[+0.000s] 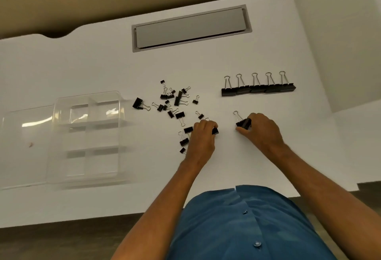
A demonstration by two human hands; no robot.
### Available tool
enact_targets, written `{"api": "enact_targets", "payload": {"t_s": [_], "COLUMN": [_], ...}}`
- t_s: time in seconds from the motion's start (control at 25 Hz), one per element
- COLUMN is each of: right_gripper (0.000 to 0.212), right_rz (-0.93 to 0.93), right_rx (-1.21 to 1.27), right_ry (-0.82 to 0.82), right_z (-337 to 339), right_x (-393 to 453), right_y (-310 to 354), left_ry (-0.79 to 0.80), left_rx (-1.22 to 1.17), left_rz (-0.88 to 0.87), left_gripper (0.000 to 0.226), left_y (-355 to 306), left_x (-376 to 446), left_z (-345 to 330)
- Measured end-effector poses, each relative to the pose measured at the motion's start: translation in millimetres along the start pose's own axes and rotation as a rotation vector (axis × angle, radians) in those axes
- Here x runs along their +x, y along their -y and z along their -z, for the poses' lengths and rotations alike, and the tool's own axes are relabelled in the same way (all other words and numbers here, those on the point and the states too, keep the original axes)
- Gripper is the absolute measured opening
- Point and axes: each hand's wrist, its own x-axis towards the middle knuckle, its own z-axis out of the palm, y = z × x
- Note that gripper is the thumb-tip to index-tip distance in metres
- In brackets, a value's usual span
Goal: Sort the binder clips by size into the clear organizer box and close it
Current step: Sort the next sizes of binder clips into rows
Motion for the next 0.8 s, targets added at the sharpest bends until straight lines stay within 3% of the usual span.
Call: {"api": "enact_targets", "payload": {"t_s": [0.36, 0.56, 0.8], "right_gripper": [0.045, 0.051, 0.055], "right_rz": [0.192, 0.402, 0.429], "right_rx": [-0.043, -0.089, -0.014], "right_ry": [0.016, 0.007, -0.033], "right_z": [15.4, 21.3, 10.5], "right_x": [13.9, 21.6, 28.1], "right_y": [-28.2, -65.6, -64.7], "left_ry": [0.061, 0.037, 0.027], "left_rx": [0.069, 0.068, 0.096], "left_rz": [0.023, 0.040, 0.069], "left_gripper": [0.030, 0.034, 0.044], "left_y": [-32.2, -36.5, -45.4], "left_x": [43.3, 45.3, 43.7], "left_z": [-38.8, -44.4, -49.1]}}
